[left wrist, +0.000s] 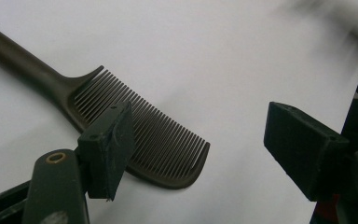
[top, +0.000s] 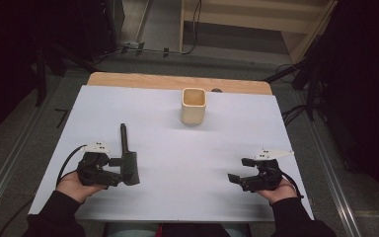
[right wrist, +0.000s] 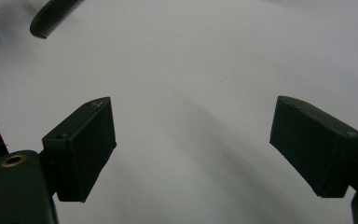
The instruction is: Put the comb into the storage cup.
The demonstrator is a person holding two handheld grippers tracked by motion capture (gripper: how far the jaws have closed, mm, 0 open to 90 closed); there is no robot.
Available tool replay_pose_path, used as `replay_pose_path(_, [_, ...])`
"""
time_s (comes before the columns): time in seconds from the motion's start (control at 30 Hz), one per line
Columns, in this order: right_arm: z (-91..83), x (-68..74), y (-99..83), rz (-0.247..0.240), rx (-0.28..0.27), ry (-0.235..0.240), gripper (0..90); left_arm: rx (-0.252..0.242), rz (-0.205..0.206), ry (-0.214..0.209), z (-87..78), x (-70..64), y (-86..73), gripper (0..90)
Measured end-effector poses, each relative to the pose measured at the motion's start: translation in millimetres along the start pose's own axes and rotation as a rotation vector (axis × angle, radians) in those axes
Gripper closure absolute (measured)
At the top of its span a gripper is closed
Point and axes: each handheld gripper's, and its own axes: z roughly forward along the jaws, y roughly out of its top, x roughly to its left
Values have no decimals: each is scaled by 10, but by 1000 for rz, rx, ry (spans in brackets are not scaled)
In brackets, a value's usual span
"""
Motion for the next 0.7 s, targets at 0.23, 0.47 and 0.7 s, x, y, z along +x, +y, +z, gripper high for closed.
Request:
replay_pose_path(0.23, [-11, -13, 0, 10, -4, 5, 129, 1, 2, -1, 0, 12, 4, 252])
replay_pose_path(0.47, [15, -18, 20, 11, 4, 22, 132, 3, 3, 9, -12, -1, 7, 254])
replay_pose_path(0.7, [21, -28, 26, 15, 5, 27, 133, 5, 5, 14, -1, -5, 11, 254])
